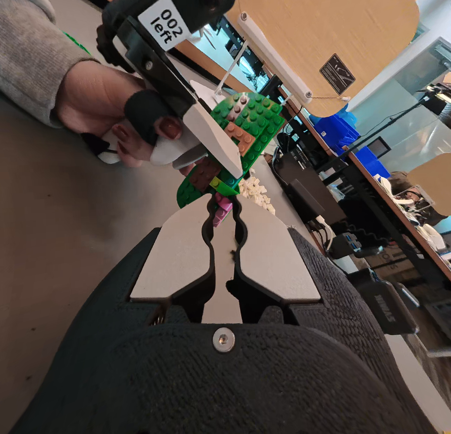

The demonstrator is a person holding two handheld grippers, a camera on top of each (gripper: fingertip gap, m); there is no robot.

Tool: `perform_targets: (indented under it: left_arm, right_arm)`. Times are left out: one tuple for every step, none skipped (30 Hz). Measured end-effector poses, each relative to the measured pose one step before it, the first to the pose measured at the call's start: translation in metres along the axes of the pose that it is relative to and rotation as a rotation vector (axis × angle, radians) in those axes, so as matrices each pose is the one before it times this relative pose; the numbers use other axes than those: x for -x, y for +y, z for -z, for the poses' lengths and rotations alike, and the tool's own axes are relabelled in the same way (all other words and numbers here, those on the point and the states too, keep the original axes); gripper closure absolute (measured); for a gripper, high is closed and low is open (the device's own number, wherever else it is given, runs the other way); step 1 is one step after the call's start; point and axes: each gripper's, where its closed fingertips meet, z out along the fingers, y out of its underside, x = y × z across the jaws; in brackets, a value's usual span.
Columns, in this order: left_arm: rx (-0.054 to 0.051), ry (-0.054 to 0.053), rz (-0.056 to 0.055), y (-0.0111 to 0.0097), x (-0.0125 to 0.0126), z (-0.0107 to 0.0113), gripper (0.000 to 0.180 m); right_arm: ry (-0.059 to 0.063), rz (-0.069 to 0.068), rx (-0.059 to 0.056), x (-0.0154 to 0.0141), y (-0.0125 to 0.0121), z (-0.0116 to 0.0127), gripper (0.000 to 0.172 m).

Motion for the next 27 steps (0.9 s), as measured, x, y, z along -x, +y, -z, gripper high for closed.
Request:
perform_targets:
  left_arm:
    - [0.0045, 0.0015, 0.0100, 0.00043, 0.00071, -0.00002, 0.166]
    - [0.0002, 0.0028, 0.0051, 0.00004, 0.00006, 0.00004, 0.166]
    - [-0.0018, -0.0013, 0.0003, -0.00017, 0.00022, 0.00010, 0.167]
    - [-0.0039, -0.0051, -0.0043, -0.00052, 0.00033, 0.00027, 0.166]
    - [-0.0025, -0.0113, -0.0066, -0.00041, 0.00099, -0.00013, 0.166]
    - [-0.0039, -0.0083, -0.0071, -0.00053, 0.00071, 0.00000, 0.166]
    - [-0.0015, 0.0012, -0.0062, -0.00019, -0.00062, -0.00005, 0.166]
    - [-0.0043, -0.0054, -0.0048, -0.00051, 0.00052, 0.00007, 0.167]
    - [-0.0012, -0.0016, -0.0006, -0.00018, 0.00029, 0.00014, 0.166]
    - [-0.0013, -0.0009, 0.0022, -0.00021, 0.00033, 0.00011, 0.167]
    - [-0.0019, -0.0011, 0.0027, -0.00023, 0.00042, 0.00020, 0.167]
    - [-0.0006, -0.0027, -0.0003, -0.00017, 0.00031, 0.00004, 0.166]
    - [-0.0014, -0.0013, -0.0035, -0.00018, 0.00006, 0.00001, 0.167]
    - [-0.0021, -0.0023, -0.0050, -0.00036, 0.00019, 0.00024, 0.166]
    - [-0.0017, -0.0002, -0.0046, -0.00033, -0.00002, 0.00030, 0.167]
    - [-0.0012, 0.0023, -0.0010, -0.00022, -0.00013, 0.00025, 0.167]
    - [0.0011, 0.0039, 0.0017, 0.00013, -0.00027, -0.00003, 0.167]
    - [-0.0002, 0.0045, 0.0017, -0.00016, -0.00034, 0.00009, 0.167]
    - [-0.0008, 0.0049, 0.0017, -0.00015, -0.00039, 0.00015, 0.167]
    - [-0.0005, 0.0046, 0.0013, -0.00011, -0.00030, 0.00008, 0.167]
    - [0.0016, 0.0051, -0.0024, 0.00008, -0.00047, 0.00023, 0.167]
    - [0.0016, 0.0064, -0.0049, -0.00007, -0.00063, 0.00028, 0.167]
    - [0.0010, 0.0073, -0.0034, -0.00012, -0.00068, 0.00040, 0.167]
    - [0.0011, 0.0097, -0.0014, -0.00001, -0.00110, 0.00042, 0.167]
    - [-0.0024, 0.0148, 0.0003, -0.00034, -0.00171, 0.00045, 0.167]
    - [-0.0011, 0.0205, -0.0007, -0.00008, -0.00256, 0.00018, 0.167]
    - [-0.0004, 0.0186, 0.0000, -0.00012, -0.00223, 0.00005, 0.167]
  right_arm:
    - [-0.0005, 0.0030, -0.0010, 0.00018, 0.00061, -0.00026, 0.160]
    - [-0.0004, -0.0063, -0.0040, -0.00003, 0.00008, -0.00016, 0.160]
    - [-0.0001, -0.0212, -0.0027, -0.00023, -0.00016, -0.00036, 0.160]
    - [-0.0039, -0.0353, 0.0015, -0.00002, -0.00015, -0.00077, 0.159]
    - [-0.0209, -0.0460, 0.0076, 0.00200, -0.00003, -0.00098, 0.152]
    - [-0.0267, -0.0539, 0.0068, 0.00247, -0.00066, -0.00087, 0.144]
    - [-0.0140, -0.0534, -0.0005, 0.00107, -0.00125, -0.00079, 0.141]
    - [-0.0005, -0.0420, -0.0029, -0.00045, -0.00097, -0.00055, 0.141]
    - [0.0085, -0.0253, -0.0035, -0.00103, -0.00067, -0.00055, 0.142]
    - [0.0095, -0.0059, -0.0013, -0.00045, -0.00022, -0.00058, 0.142]
    - [0.0166, 0.0105, 0.0008, -0.00057, 0.00005, -0.00061, 0.142]
    - [0.0216, 0.0203, 0.0048, -0.00075, 0.00034, -0.00075, 0.143]
    - [0.0252, 0.0215, 0.0020, -0.00114, 0.00000, -0.00060, 0.143]
    - [0.0180, 0.0166, -0.0004, -0.00034, -0.00008, -0.00053, 0.143]
    - [0.0103, 0.0088, -0.0023, 0.00007, -0.00017, -0.00045, 0.142]
    - [0.0068, 0.0033, -0.0043, -0.00021, -0.00024, -0.00030, 0.142]
    - [0.0060, -0.0021, -0.0044, -0.00048, -0.00040, -0.00016, 0.141]
    - [0.0005, -0.0013, -0.0043, -0.00005, -0.00045, 0.00003, 0.141]
    - [0.0008, 0.0025, -0.0041, -0.00001, -0.00027, 0.00004, 0.141]
    - [0.0015, 0.0054, -0.0042, 0.00000, -0.00042, 0.00015, 0.140]
    - [-0.0024, 0.0054, -0.0056, 0.00057, -0.00039, 0.00023, 0.141]
    - [-0.0066, 0.0045, -0.0089, 0.00094, -0.00085, 0.00040, 0.142]
    - [-0.0128, -0.0045, -0.0091, 0.00079, -0.00056, 0.00050, 0.143]
    - [-0.0267, -0.0213, -0.0132, 0.00125, -0.00091, 0.00096, 0.143]
    - [-0.0349, -0.0371, -0.0195, 0.00096, -0.00161, 0.00164, 0.144]
    - [-0.0336, -0.0473, -0.0237, 0.00036, -0.00241, 0.00209, 0.146]
    - [-0.0300, -0.0443, -0.0220, 0.00056, -0.00245, 0.00187, 0.148]
